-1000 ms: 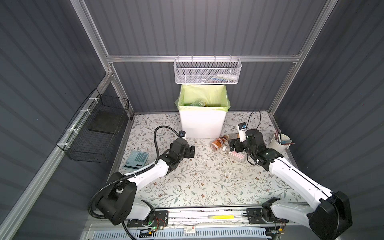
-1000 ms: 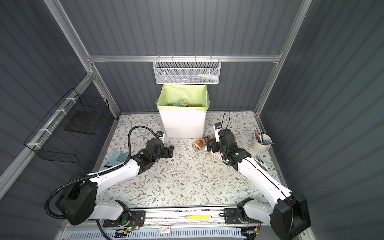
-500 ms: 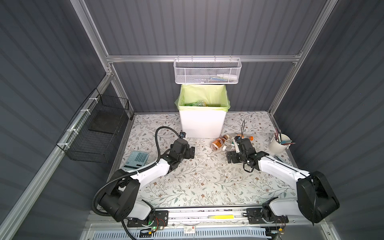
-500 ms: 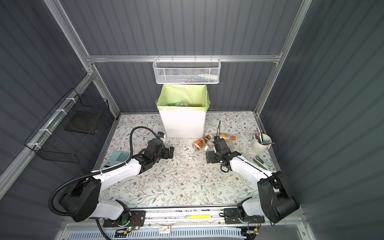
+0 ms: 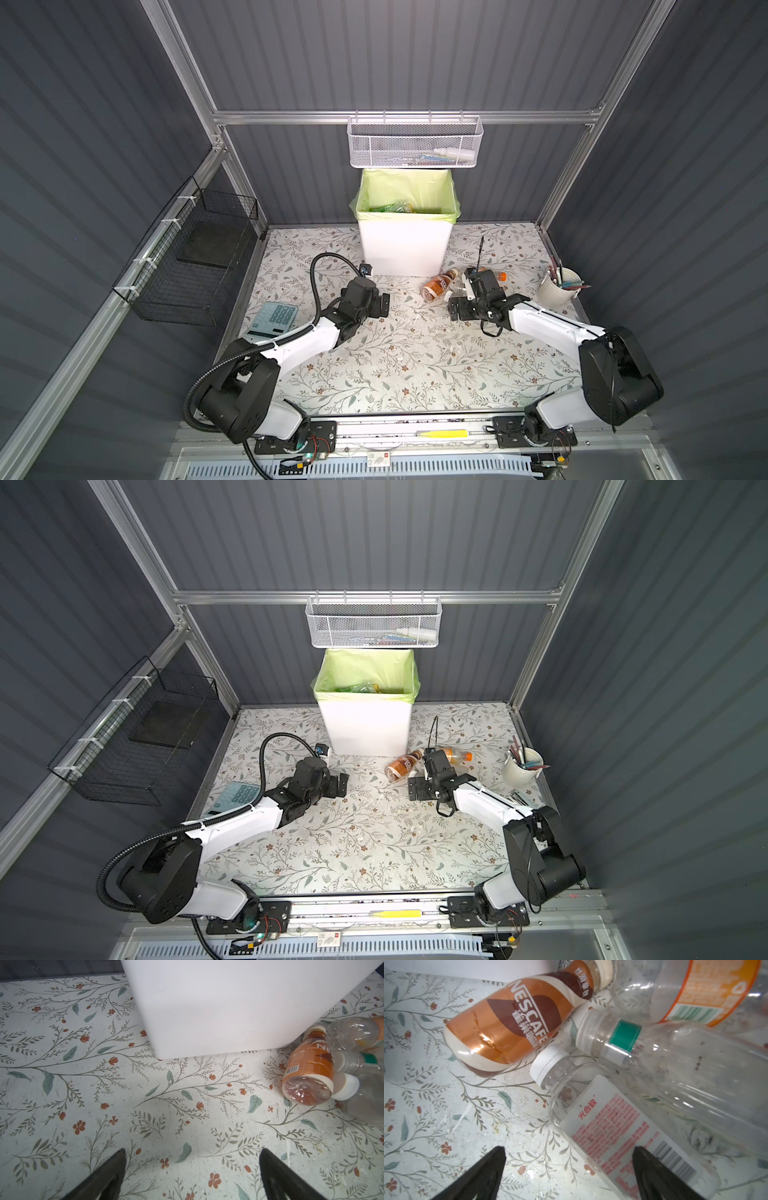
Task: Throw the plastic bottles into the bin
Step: 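Lower the right gripper back onto the bottle pile beside the bin, then grasp the clear pink-labelled bottle with the right gripper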
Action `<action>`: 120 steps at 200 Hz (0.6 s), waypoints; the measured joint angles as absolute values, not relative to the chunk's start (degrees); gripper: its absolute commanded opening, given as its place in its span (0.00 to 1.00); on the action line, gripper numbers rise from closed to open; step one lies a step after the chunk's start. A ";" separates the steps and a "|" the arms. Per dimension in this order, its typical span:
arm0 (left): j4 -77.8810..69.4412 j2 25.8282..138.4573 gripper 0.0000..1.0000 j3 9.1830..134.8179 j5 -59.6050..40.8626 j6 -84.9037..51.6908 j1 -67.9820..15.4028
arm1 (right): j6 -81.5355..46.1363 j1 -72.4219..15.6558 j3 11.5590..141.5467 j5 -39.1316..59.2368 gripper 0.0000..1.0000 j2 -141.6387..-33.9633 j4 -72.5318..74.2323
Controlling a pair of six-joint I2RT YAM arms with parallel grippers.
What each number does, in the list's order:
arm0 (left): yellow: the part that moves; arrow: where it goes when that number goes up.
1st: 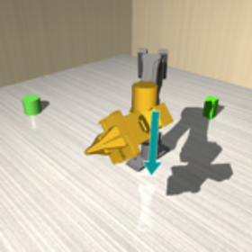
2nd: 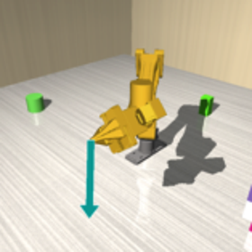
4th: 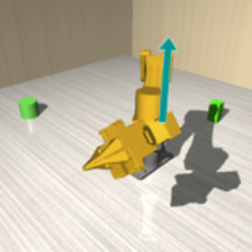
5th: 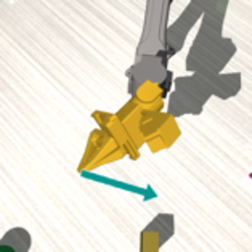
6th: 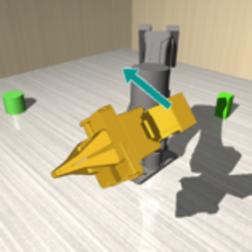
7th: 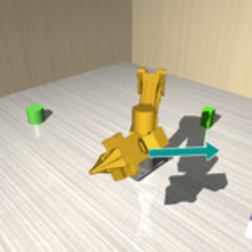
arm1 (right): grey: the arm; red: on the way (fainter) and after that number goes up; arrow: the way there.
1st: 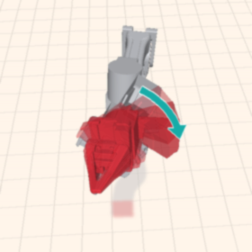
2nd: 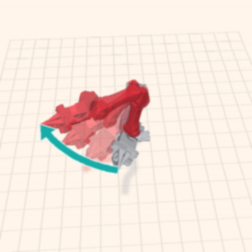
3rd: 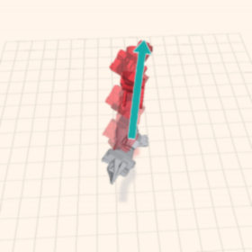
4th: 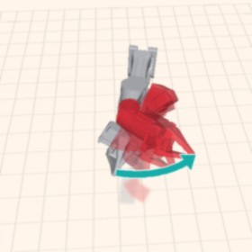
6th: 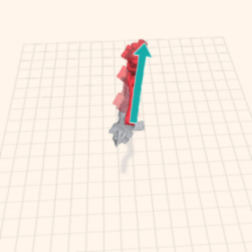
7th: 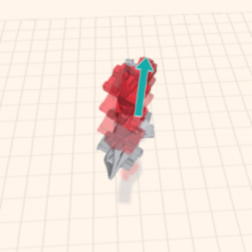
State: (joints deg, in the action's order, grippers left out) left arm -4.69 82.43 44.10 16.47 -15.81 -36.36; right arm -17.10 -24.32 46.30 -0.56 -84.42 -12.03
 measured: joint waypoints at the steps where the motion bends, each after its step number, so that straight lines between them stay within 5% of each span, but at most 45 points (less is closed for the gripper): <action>1: -4.69 82.43 1.00 44.10 16.47 -15.81 -36.36 | -17.17 -24.38 46.28 -0.36 0.94 -84.42 -11.99; 66: -4.71 82.89 1.00 44.10 16.45 -15.81 -36.36 | -20.73 -30.02 46.61 5.19 0.96 -83.40 -15.46; 120: -4.71 82.89 1.00 44.10 16.45 -15.84 -36.36 | -16.19 -29.76 53.01 -2.72 0.99 -79.07 -21.19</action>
State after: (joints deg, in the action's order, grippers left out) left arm -4.71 82.89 44.10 16.45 -15.84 -36.36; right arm -16.19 -29.76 53.01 -2.72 -79.07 -21.19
